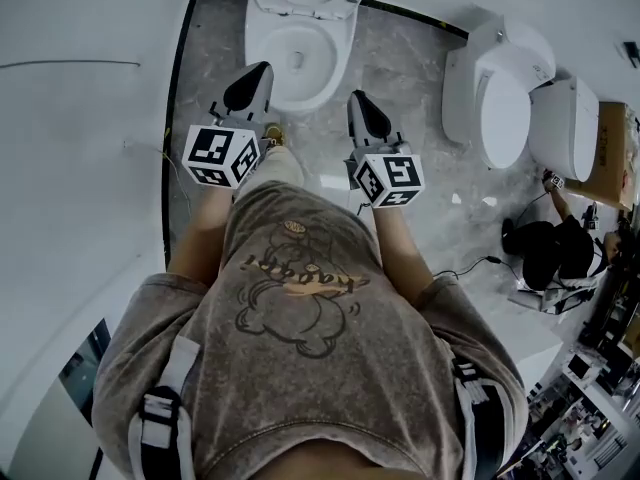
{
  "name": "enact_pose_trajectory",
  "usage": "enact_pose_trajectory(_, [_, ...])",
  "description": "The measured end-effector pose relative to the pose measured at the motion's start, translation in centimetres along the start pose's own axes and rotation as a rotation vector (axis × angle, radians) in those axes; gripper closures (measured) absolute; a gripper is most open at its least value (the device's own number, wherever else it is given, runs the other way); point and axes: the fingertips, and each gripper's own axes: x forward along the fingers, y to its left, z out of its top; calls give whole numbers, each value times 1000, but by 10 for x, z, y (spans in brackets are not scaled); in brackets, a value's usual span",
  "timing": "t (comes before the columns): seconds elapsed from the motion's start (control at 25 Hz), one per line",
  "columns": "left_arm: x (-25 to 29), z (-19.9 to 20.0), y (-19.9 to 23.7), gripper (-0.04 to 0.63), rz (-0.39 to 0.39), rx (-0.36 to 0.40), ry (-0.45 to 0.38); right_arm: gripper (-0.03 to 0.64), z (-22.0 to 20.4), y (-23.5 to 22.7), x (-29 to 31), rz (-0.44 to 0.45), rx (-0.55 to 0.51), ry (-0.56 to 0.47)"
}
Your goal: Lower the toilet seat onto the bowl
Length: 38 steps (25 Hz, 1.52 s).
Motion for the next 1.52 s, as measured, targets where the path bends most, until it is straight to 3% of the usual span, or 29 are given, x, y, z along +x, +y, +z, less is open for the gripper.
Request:
enact_pose_trajectory(0.28, [84, 33, 51, 586, -67, -23, 36, 591, 37, -36, 85, -63, 21, -3])
enact_pose_trajectory(0.64, [145, 59, 91, 586, -114, -42, 43, 591, 71, -60, 157, -80, 33, -39])
enact_pose_trajectory(1.12, [179, 58, 87, 581, -112, -55, 57, 586, 79, -83, 177, 24, 36, -33])
enact_pose_trajectory(1.2, [185, 58, 90, 557, -111, -63, 54, 581, 79, -85, 182, 38, 34, -32])
enact_pose_trajectory(1.32, [190, 57, 90, 448, -119, -37, 62, 480, 81, -83, 187, 67, 37, -40])
enact_pose_trajectory(1.4, [195, 56, 93, 382, -116, -9, 76, 348, 83, -85, 191, 83, 50, -49])
enact_pose_trajectory(1.52, [203, 53, 97, 351, -114, 1, 94, 344, 85, -94, 197, 79, 64, -51])
